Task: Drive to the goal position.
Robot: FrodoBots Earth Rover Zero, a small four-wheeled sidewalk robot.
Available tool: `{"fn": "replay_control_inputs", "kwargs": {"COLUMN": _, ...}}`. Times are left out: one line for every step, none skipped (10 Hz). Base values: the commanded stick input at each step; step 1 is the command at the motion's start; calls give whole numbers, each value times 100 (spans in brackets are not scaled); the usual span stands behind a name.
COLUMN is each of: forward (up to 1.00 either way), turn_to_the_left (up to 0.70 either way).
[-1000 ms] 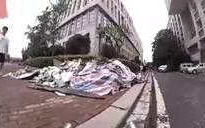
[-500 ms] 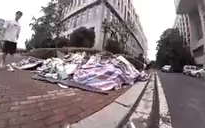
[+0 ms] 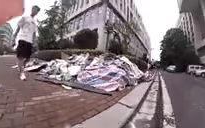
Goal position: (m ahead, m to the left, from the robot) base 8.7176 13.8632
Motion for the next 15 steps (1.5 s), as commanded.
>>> {"fn": "replay_control_inputs", "kwargs": {"forward": 0, "turn_to_the_left": 45}}
{"fn": "replay_control_inputs", "kwargs": {"forward": 0, "turn_to_the_left": 45}}
{"fn": "replay_control_inputs", "kwargs": {"forward": 0, "turn_to_the_left": 45}}
{"fn": "replay_control_inputs", "kwargs": {"forward": 0, "turn_to_the_left": 45}}
{"fn": "replay_control_inputs", "kwargs": {"forward": 0, "turn_to_the_left": 45}}
{"fn": "replay_control_inputs", "kwargs": {"forward": 0, "turn_to_the_left": 45}}
{"fn": "replay_control_inputs", "kwargs": {"forward": 0, "turn_to_the_left": 45}}
{"fn": "replay_control_inputs", "kwargs": {"forward": 0, "turn_to_the_left": 45}}
{"fn": "replay_control_inputs", "kwargs": {"forward": 0, "turn_to_the_left": 45}}
{"fn": "replay_control_inputs", "kwargs": {"forward": 0, "turn_to_the_left": 45}}
{"fn": "replay_control_inputs", "kwargs": {"forward": 0, "turn_to_the_left": 45}}
{"fn": "replay_control_inputs", "kwargs": {"forward": 0, "turn_to_the_left": 45}}
{"fn": "replay_control_inputs", "kwargs": {"forward": 0, "turn_to_the_left": 45}}
{"fn": "replay_control_inputs", "kwargs": {"forward": 0, "turn_to_the_left": 45}}
{"fn": "replay_control_inputs", "kwargs": {"forward": 0, "turn_to_the_left": 45}}
